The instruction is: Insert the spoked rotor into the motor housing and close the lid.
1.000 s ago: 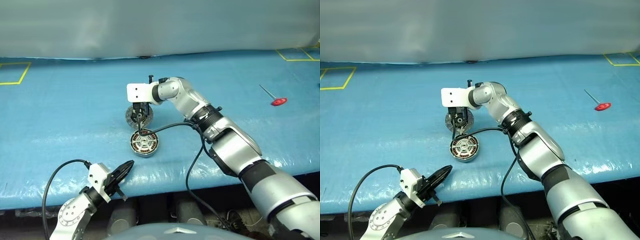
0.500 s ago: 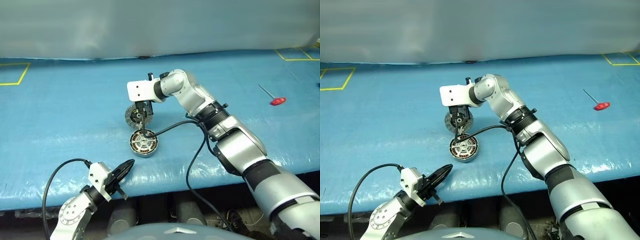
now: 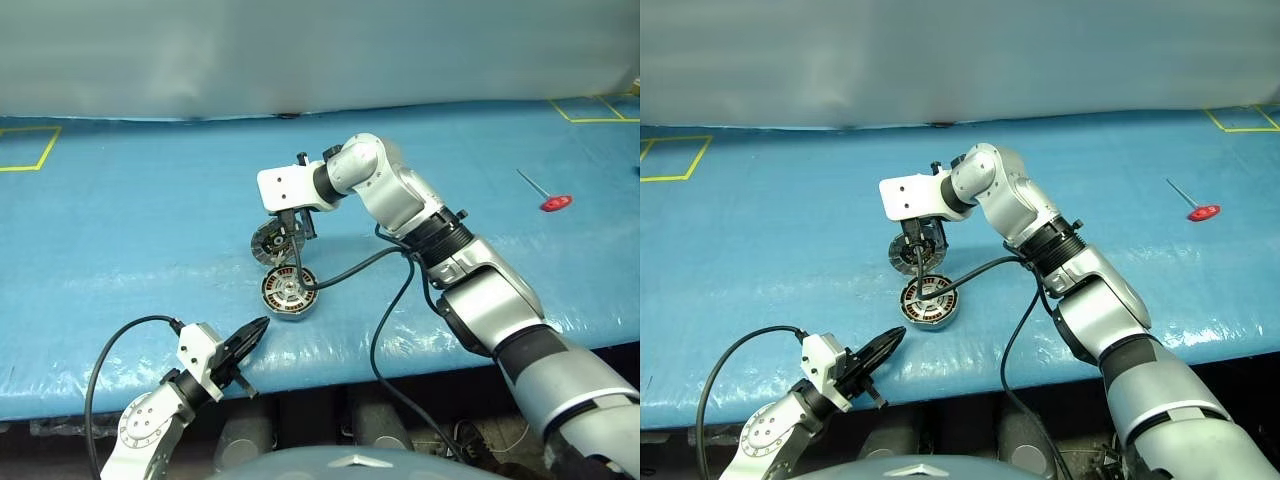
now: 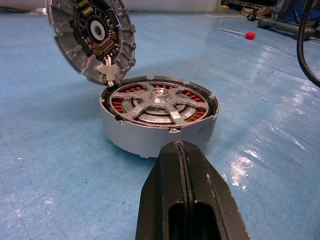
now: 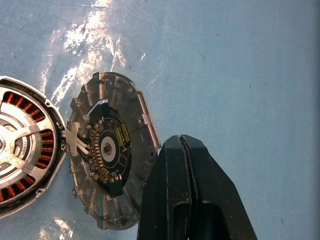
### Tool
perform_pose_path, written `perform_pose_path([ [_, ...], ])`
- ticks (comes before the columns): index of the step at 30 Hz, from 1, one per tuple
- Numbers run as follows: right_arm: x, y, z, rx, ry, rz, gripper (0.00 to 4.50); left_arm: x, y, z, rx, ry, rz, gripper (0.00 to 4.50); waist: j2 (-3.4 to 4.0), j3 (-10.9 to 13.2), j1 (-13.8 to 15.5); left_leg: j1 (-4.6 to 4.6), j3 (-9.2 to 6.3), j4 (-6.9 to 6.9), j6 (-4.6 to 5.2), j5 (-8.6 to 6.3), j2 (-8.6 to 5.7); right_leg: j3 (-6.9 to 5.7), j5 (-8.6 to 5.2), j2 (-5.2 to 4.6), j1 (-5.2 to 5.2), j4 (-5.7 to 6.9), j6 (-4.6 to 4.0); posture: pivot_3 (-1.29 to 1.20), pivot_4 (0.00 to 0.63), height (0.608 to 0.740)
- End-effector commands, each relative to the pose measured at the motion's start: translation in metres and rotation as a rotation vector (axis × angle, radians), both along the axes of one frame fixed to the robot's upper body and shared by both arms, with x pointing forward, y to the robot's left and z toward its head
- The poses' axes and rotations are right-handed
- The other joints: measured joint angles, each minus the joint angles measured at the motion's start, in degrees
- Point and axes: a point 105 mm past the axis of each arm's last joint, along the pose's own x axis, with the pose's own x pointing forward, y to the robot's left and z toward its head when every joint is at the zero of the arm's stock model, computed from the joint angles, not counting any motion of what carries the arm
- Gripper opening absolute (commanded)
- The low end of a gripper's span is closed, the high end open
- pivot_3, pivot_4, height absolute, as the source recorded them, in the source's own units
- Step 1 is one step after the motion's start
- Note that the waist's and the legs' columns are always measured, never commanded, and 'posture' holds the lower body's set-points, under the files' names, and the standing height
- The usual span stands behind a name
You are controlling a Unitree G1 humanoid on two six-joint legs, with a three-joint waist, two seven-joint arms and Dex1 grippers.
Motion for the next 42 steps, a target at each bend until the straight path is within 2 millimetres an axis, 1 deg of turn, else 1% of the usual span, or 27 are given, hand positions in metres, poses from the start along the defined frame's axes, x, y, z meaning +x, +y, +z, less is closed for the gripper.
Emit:
perform_pose_path([
  [1,-0.008,0.002,-0.004,-0.016,0.035,0.031,0.00,0.001,-0.002,0.005,0.003,-0.024,-0.012,0.01,0.01,0.0,0.0,-0.01,0.00,0.01,0.00,0.00,-0.01,0.00,0.00,0.03,-0.01,0.00,0.00,0.00,0.150,0.740],
  [9,-0.017,0.002,-0.001,-0.021,0.037,0.061,0.00,0.002,-0.001,0.004,0.004,-0.023,-0.015,0.01,0.01,0.0,0.1,-0.04,0.00,0.03,-0.01,0.01,-0.02,0.00,0.03,0.04,-0.03,0.00,0.04,0.00,0.150,0.740],
  [16,-0.035,-0.001,-0.001,-0.012,0.074,0.100,0.00,0.003,-0.001,0.003,0.004,-0.018,-0.021,0.01,0.01,0.0,0.2,-0.04,0.00,0.04,-0.01,0.01,-0.03,0.00,0.03,0.04,-0.02,0.00,0.05,0.00,0.150,0.740],
  [20,-0.041,-0.003,-0.004,-0.014,0.092,0.106,0.00,0.003,-0.001,0.002,0.004,-0.017,-0.024,0.01,0.01,0.0,0.2,-0.04,-0.01,0.05,-0.01,0.01,-0.03,0.00,0.04,0.04,-0.02,0.02,0.06,0.00,0.150,0.740],
  [25,-0.054,-0.006,-0.015,-0.014,0.141,0.118,0.00,0.003,-0.001,0.002,0.004,-0.014,-0.028,0.01,0.00,0.0,0.2,-0.03,-0.01,0.08,-0.01,0.01,-0.03,0.00,0.05,0.05,0.00,0.03,0.07,0.00,0.150,0.740],
  [30,-0.069,-0.009,-0.032,-0.012,0.217,0.117,0.00,0.004,-0.001,0.002,0.004,-0.012,-0.027,0.01,0.00,0.0,0.3,-0.03,-0.03,0.10,-0.01,0.01,-0.03,-0.01,0.05,0.04,0.01,0.03,0.08,0.00,0.150,0.740],
  [33,-0.074,-0.011,-0.039,-0.009,0.252,0.108,0.00,0.004,-0.002,0.003,0.004,-0.010,-0.029,0.01,0.00,0.0,0.3,-0.03,-0.03,0.13,-0.01,0.00,-0.04,0.00,0.05,0.04,0.02,0.03,0.08,0.00,0.150,0.740],
  [42,-0.080,-0.010,-0.046,0.057,0.322,0.050,0.00,0.005,-0.002,0.003,0.003,-0.006,-0.032,0.01,-0.01,0.0,0.4,-0.03,-0.05,0.20,-0.01,0.01,-0.04,-0.01,0.06,0.06,0.04,0.06,0.09,0.00,0.150,0.740],
])
